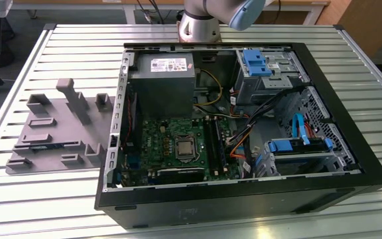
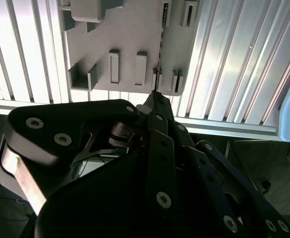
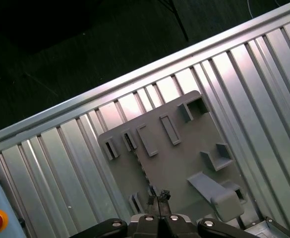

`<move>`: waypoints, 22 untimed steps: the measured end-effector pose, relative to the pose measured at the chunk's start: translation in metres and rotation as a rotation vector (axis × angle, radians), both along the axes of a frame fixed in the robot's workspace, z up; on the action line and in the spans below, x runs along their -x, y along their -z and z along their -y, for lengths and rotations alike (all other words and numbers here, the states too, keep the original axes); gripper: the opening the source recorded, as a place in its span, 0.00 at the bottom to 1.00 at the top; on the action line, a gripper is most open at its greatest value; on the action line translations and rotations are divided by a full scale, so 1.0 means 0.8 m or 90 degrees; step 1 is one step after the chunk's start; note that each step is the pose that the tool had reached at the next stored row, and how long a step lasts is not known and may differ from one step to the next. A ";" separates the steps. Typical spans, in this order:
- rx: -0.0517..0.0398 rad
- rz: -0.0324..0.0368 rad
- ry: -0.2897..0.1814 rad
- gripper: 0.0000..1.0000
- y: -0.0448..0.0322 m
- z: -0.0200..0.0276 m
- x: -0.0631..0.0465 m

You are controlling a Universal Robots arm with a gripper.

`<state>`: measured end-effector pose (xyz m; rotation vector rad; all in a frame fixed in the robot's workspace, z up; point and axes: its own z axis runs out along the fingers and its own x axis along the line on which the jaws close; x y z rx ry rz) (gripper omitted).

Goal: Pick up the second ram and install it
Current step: 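Pick up the second ram and move it above second insertion slot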

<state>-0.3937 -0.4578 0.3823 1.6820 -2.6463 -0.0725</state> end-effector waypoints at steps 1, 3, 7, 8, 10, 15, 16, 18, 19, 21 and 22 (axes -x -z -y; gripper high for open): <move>0.0000 0.0000 0.000 0.11 0.0000 0.0000 0.000; 0.0000 0.0000 -0.005 0.11 0.0000 0.0000 0.000; 0.0000 0.0000 -0.045 0.11 0.0004 0.0000 0.000; 0.0000 0.0000 -0.057 0.11 0.0006 0.0000 0.000; 0.0000 0.0000 -0.081 0.11 0.0011 0.0000 0.000; 0.0000 -0.0001 -0.118 0.11 0.0017 0.0000 0.000; 0.0000 -0.0001 -0.118 0.11 0.0017 0.0000 0.000; 0.0000 0.0000 -0.118 0.11 0.0017 0.0000 0.000; 0.0000 0.0000 -0.118 0.11 0.0017 0.0000 0.000; 0.0000 0.0001 -0.126 0.11 0.0020 0.0000 0.000; -0.0001 0.0002 -0.138 0.11 0.0023 0.0000 0.000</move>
